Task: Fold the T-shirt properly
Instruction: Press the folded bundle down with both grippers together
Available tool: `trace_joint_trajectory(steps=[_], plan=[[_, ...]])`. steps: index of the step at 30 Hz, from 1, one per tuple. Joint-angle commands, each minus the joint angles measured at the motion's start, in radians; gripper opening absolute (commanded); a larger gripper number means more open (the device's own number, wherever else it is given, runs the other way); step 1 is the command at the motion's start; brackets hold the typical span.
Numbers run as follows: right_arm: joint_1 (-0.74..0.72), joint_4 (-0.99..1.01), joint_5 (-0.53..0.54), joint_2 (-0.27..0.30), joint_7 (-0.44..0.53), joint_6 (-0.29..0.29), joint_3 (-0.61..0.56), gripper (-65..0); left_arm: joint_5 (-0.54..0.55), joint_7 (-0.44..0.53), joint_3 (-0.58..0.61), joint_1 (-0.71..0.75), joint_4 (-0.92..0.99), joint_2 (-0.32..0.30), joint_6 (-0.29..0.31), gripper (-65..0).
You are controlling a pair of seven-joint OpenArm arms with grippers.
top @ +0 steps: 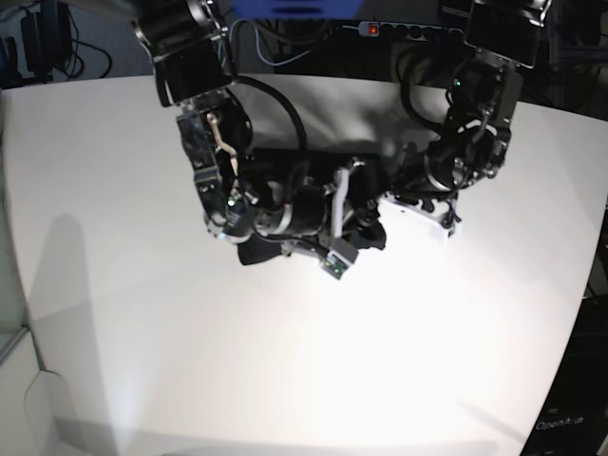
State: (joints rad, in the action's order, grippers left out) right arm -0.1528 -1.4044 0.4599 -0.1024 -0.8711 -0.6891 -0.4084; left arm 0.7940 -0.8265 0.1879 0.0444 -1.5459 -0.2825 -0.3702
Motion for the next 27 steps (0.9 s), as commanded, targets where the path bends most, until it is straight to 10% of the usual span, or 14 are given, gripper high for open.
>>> trace_joint_trajectory(steps=[1, 4, 13, 27], plan=[[-0.028, -0.014, 0.040, -0.015, 0.030, -0.009, -0.005, -64.1, 0.009, -0.003, 0.002, -0.005, -0.017, -0.001, 0.004, -63.9], [-0.029, -0.014, 0.040, -0.013, 0.030, -0.009, -0.002, -61.5, 0.009, -0.003, 0.002, -0.005, -0.017, -0.001, 0.004, -63.9], [-0.028, -0.014, 0.040, -0.013, 0.030, -0.009, -0.007, -22.9, 0.009, -0.009, 0.002, -0.001, -0.017, -0.007, 0.004, -63.9], [-0.044, -0.143, 0.040, 0.013, 0.026, -0.009, -0.108, -21.0, 0.009, -0.001, -0.006, 0.111, -0.143, -0.102, 0.004, -63.9]])
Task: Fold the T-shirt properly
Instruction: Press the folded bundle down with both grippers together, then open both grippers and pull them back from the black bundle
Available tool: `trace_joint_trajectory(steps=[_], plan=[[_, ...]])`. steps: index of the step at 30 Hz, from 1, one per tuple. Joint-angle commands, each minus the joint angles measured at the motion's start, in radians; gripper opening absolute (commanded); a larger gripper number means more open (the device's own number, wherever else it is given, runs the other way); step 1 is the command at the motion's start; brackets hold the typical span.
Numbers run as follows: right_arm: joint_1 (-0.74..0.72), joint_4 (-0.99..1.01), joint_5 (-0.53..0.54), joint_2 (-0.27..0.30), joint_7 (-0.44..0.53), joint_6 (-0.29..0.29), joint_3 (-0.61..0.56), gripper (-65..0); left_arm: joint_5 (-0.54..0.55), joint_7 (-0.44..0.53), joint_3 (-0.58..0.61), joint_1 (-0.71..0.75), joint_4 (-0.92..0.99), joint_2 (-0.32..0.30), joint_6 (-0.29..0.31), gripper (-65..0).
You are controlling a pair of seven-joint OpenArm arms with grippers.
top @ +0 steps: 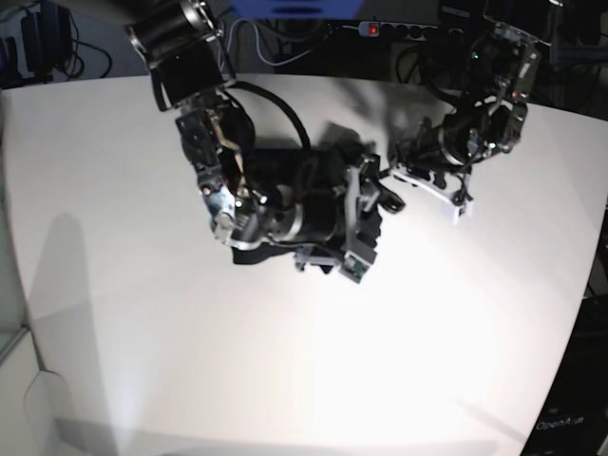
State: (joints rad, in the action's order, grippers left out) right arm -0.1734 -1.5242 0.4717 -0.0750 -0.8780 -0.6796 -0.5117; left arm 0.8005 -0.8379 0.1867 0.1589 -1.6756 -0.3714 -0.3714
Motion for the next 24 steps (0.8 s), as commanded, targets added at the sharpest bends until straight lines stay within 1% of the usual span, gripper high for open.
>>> trace_joint_trajectory(steps=[1, 5, 7, 8, 10, 12, 14, 15, 16, 20, 22, 24], plan=[[-0.025, -0.031, 0.028, -0.012, 0.033, -0.019, -0.001, -21.0, 0.001, 0.012, -0.005, 0.003, -0.013, -0.015, 0.005, -63.9], [-0.041, -0.037, 0.028, 0.073, 0.049, -0.019, 0.002, -21.3, 0.003, 0.012, -0.005, 0.008, -0.024, -0.016, 0.005, -63.9], [-0.045, -0.037, 0.028, 0.119, 0.052, -0.019, 0.002, -25.1, 0.003, 0.012, -0.005, 0.018, -0.024, -0.016, 0.007, -63.9], [-0.047, -0.037, 0.028, 0.145, 0.052, -0.019, 0.002, -28.9, 0.003, 0.012, -0.005, 0.021, -0.025, -0.016, 0.007, -63.9], [-0.056, -0.035, 0.028, 0.203, 0.058, -0.019, 0.003, -38.7, 0.003, 0.012, -0.002, 0.021, -0.025, -0.013, 0.007, -63.9], [-0.062, -0.035, 0.028, 0.246, 0.056, -0.019, 0.005, -48.2, 0.003, 0.012, 0.000, 0.020, -0.025, -0.011, 0.007, -63.9], [-0.062, -0.035, 0.028, 0.287, 0.052, -0.019, 0.014, -55.1, 0.003, 0.010, 0.000, 0.014, -0.025, -0.013, 0.008, -63.9], [-0.061, -0.035, 0.028, 0.301, 0.050, -0.019, 0.025, -56.7, 0.003, 0.007, 0.000, 0.012, -0.025, -0.015, 0.010, -63.9], [-0.059, -0.035, 0.028, 0.314, 0.050, -0.019, 0.043, -57.6, 0.003, 0.004, -0.002, 0.011, -0.025, -0.015, 0.024, -63.9], [-0.025, -0.034, 0.028, 0.361, 0.053, -0.019, 0.123, -58.2, 0.003, 0.002, -0.003, -0.002, -0.025, -0.015, 0.111, -63.9], [-0.018, -0.029, 0.028, 0.383, 0.053, -0.019, 0.152, -58.2, 0.003, 0.001, 0.000, -0.005, -0.025, -0.010, 0.134, -63.9], [-0.016, -0.028, 0.028, 0.418, 0.056, -0.019, 0.167, -58.3, 0.003, 0.001, 0.001, -0.014, -0.025, -0.007, 0.150, -63.9]])
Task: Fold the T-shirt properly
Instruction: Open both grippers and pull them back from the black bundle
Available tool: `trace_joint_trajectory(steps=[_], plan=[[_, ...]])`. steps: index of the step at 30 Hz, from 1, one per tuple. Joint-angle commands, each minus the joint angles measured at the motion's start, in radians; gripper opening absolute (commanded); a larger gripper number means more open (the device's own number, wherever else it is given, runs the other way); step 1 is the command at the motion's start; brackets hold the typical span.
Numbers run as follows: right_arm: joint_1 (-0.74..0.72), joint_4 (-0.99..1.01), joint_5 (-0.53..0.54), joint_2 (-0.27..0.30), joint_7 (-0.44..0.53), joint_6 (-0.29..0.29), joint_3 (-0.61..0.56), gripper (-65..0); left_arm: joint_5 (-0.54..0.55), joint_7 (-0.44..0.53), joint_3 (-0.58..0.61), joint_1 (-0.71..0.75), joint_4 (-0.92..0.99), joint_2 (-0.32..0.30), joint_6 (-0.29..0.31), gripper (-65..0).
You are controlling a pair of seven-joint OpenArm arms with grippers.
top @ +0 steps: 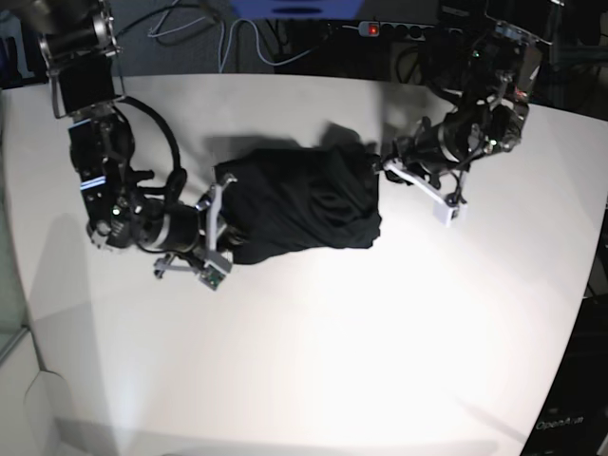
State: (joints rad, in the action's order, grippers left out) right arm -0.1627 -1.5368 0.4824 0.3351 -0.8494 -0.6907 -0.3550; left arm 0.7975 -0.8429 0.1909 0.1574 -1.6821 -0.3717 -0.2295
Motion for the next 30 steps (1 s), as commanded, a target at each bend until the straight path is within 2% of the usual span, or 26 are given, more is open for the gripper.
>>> trace_joint_trajectory(steps=[1, 4, 9, 14, 19, 25, 30], plan=[[-0.019, -0.012, 0.016, 0.025, 0.029, -0.007, 0.012, -58.3, 0.007, 0.006, -0.001, -0.022, -0.019, -0.006, 0.023, -63.9], [-0.004, 0.012, 0.016, 0.063, 0.029, -0.007, 0.041, -58.3, 0.007, 0.006, 0.019, -0.045, -0.016, -0.005, 0.061, -63.9], [0.042, 0.045, 0.016, 0.069, 0.063, -0.007, 0.106, -58.3, -0.002, 0.006, 0.049, -0.080, -0.003, -0.003, 0.065, -63.9], [0.065, 0.048, 0.016, 0.068, 0.069, -0.007, 0.110, -58.3, -0.002, 0.006, 0.049, -0.121, 0.083, 0.018, 0.066, -63.9], [0.093, 0.048, 0.016, 0.058, 0.072, -0.007, 0.106, -58.3, -0.002, 0.012, 0.049, -0.163, 0.187, 0.023, 0.069, -63.9], [0.147, 0.048, 0.016, 0.022, 0.080, -0.007, 0.101, -58.3, -0.002, 0.015, 0.049, -0.215, 0.218, 0.027, 0.069, -63.9], [0.216, 0.045, 0.016, -0.026, 0.126, -0.007, 0.089, -58.3, -0.002, 0.017, 0.042, -0.270, 0.218, 0.078, 0.069, -63.9]])
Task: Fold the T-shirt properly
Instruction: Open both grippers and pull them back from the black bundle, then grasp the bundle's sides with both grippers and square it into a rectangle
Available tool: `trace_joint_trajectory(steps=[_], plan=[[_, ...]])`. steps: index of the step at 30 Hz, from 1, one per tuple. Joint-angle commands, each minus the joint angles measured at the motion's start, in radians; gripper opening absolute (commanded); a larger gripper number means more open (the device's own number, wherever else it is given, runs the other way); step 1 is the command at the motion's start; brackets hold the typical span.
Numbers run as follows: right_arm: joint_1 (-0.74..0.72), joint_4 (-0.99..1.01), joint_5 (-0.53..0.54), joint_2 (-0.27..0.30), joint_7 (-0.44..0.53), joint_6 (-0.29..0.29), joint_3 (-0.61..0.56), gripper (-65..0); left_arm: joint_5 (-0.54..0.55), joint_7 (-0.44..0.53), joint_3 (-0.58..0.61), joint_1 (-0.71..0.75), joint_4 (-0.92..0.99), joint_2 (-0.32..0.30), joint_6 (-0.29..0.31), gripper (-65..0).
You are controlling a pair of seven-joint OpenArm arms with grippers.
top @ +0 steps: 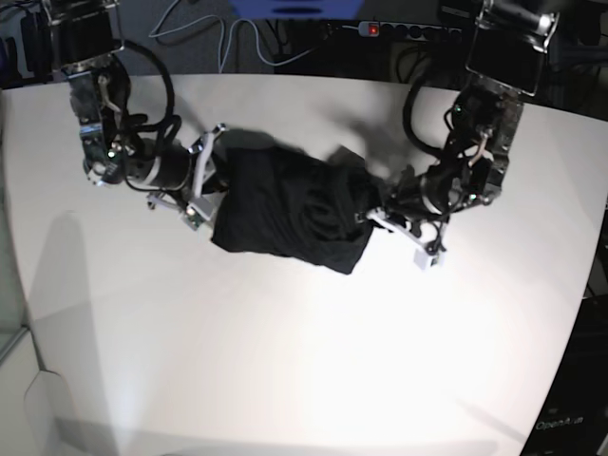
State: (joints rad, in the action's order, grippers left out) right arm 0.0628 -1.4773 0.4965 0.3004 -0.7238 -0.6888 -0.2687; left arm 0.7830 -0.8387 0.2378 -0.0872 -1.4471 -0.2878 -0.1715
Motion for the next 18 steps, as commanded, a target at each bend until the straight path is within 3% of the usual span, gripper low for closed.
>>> trace_joint_trajectory(steps=[1, 7, 11, 15, 18], plan=[[-0.001, -0.015, 0.001, 0.003, 0.007, -0.009, -0.016, -58.3, 0.013, 0.012, -0.005, -0.041, -0.016, 0.006, 0.011, -63.9], [0.050, -0.016, 0.001, -0.031, 0.051, -0.009, -0.122, -58.3, 0.017, 0.011, -0.015, -0.151, -0.017, 0.031, 0.007, -63.9], [0.076, -0.019, 0.001, -0.031, 0.062, -0.009, -0.134, -58.3, 0.019, -0.058, -0.142, -0.176, -0.103, -0.012, 0.005, -63.9], [0.107, -0.050, 0.001, 0.016, 0.109, -0.009, -0.108, -58.3, 0.020, -0.184, -0.300, -0.136, -0.152, -0.035, 0.008, -63.9], [0.128, -0.102, 0.001, 0.064, 0.119, -0.009, -0.070, -58.3, 0.013, -0.224, -0.374, -0.056, -0.149, -0.034, 0.011, -63.9]])
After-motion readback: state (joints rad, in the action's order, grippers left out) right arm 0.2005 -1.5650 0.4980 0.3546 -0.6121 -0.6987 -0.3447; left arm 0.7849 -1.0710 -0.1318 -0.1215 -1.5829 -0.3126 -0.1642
